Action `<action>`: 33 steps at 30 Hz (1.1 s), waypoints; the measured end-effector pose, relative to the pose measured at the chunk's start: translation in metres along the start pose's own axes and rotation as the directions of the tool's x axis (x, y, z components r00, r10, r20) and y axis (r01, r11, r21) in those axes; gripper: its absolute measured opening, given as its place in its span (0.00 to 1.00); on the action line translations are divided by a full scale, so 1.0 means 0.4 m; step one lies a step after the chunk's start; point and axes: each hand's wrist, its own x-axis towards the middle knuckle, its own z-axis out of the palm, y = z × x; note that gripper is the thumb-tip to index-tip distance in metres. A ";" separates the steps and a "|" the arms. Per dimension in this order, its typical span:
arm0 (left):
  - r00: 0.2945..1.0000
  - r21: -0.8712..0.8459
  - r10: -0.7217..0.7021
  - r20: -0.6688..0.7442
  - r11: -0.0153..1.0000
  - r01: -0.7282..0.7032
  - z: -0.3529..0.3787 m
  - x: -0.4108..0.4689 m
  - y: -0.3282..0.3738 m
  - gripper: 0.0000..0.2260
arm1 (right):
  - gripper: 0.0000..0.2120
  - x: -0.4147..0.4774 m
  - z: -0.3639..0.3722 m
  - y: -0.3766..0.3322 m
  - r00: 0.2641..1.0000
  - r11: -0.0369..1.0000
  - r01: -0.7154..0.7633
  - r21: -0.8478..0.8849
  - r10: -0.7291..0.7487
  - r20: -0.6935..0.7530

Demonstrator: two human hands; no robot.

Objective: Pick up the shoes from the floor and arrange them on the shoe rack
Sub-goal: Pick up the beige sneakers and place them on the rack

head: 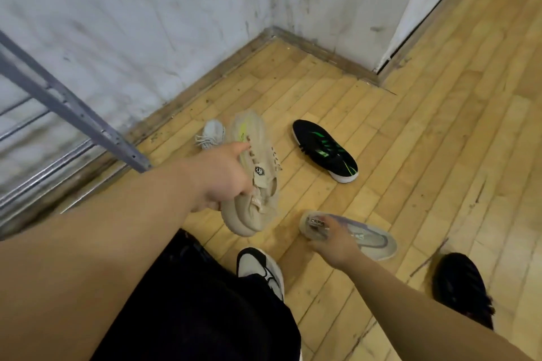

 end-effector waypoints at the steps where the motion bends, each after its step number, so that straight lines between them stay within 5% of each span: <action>1: 0.999 -0.059 -0.008 -0.034 0.998 0.006 -0.033 0.001 -0.007 0.41 | 0.38 0.019 0.015 -0.041 1.000 1.000 0.020 0.014 -0.020 0.013; 6: 0.952 -0.094 -0.063 -0.298 0.995 0.036 -0.175 0.012 -0.097 0.40 | 0.39 0.100 0.088 -0.219 0.991 0.987 0.118 0.111 -0.123 0.042; 9: 0.932 -0.256 -0.170 -0.320 0.963 0.088 -0.208 0.022 -0.162 0.39 | 0.39 0.131 0.122 -0.268 0.989 0.983 0.116 0.146 -0.127 0.072; 13: 0.946 -0.322 -0.194 -0.259 0.941 0.105 -0.208 0.051 -0.195 0.39 | 0.37 0.125 0.145 -0.250 0.991 0.989 0.080 0.128 -0.092 0.094; 20: 1.000 -0.158 0.014 -0.013 0.987 -0.016 -0.032 0.065 -0.131 0.35 | 0.36 -0.009 0.097 -0.088 0.998 0.980 -0.060 0.192 0.052 0.048; 29: 0.936 -0.068 0.213 0.282 0.977 -0.202 0.182 -0.015 -0.023 0.37 | 0.34 -0.214 -0.068 0.214 0.951 0.947 -0.228 0.226 0.266 -0.157; 33: 0.924 -0.014 0.249 0.290 0.967 -0.256 0.192 -0.040 0.009 0.36 | 0.35 -0.239 -0.086 0.242 0.943 0.933 -0.230 0.276 0.283 -0.172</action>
